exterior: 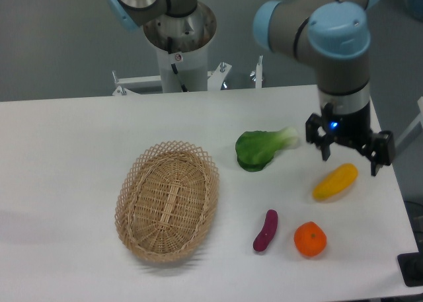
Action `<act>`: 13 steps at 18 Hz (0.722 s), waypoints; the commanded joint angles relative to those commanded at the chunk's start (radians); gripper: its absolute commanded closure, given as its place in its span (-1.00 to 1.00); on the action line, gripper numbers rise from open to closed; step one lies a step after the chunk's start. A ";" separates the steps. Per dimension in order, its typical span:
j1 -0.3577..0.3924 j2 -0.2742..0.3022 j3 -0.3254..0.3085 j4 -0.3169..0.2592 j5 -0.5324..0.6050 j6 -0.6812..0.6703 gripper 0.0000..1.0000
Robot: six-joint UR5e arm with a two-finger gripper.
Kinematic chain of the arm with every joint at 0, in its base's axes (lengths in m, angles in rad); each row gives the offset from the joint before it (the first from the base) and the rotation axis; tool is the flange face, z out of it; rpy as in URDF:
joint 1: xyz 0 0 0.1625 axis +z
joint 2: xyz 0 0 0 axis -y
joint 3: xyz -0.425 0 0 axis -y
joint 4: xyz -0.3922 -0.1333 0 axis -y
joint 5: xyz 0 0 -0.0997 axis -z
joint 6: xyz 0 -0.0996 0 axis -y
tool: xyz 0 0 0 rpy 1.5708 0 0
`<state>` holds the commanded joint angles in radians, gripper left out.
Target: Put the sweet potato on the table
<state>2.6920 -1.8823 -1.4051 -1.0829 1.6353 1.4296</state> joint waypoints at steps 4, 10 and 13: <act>0.049 0.025 -0.024 -0.025 -0.035 0.103 -1.00; 0.140 0.058 -0.058 -0.046 -0.113 0.273 -1.00; 0.149 0.060 -0.058 -0.045 -0.143 0.275 -1.00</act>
<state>2.8409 -1.8224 -1.4634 -1.1275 1.4926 1.7043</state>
